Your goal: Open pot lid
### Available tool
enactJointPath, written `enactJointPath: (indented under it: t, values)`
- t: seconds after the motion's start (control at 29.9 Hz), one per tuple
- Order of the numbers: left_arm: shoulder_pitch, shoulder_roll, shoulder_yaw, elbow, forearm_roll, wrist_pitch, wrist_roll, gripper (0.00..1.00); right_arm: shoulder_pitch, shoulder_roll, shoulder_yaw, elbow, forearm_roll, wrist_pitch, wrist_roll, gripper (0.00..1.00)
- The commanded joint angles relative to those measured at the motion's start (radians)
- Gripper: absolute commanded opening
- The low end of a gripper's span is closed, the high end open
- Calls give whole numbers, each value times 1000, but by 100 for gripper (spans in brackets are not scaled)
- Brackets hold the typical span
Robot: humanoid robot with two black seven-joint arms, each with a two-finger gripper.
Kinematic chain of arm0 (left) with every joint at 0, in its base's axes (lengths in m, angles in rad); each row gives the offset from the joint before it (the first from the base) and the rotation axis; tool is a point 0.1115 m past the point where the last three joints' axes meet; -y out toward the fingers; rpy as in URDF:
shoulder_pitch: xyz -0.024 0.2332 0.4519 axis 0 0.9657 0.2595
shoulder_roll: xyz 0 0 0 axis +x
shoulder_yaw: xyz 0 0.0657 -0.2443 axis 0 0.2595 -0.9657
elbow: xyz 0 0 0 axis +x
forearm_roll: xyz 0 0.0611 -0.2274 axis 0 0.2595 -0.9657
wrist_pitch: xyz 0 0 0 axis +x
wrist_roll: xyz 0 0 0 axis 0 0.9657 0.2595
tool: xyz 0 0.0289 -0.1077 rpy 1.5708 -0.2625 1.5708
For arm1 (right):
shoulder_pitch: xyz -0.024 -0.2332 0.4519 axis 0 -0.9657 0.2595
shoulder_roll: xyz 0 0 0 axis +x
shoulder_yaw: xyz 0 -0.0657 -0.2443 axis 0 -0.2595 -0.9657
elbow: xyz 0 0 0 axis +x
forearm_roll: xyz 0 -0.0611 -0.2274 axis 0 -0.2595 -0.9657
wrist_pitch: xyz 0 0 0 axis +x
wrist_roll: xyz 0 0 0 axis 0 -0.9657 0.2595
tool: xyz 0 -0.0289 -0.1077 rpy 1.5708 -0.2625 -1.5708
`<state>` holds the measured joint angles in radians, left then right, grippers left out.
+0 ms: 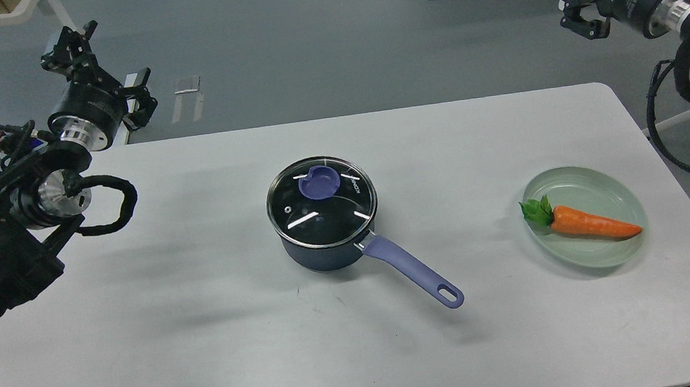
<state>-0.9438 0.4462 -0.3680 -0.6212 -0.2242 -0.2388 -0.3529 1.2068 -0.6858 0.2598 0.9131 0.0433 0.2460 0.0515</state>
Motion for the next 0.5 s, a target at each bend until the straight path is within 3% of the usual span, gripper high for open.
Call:
enactJointPath:
  t: [0.0,0.2,0.47]
  values:
    - [-13,9,0,0,0,-2,22,99,147,-35,-186,128,-143,-50,-2,100]
    - [-21,22,0,-6,38,-8,20,99,405,-28,-522,324,-402,-57,-2,100]
    - [-21,51,0,-11,63,-31,20,99,574,78,-781,558,-716,-56,1,99]
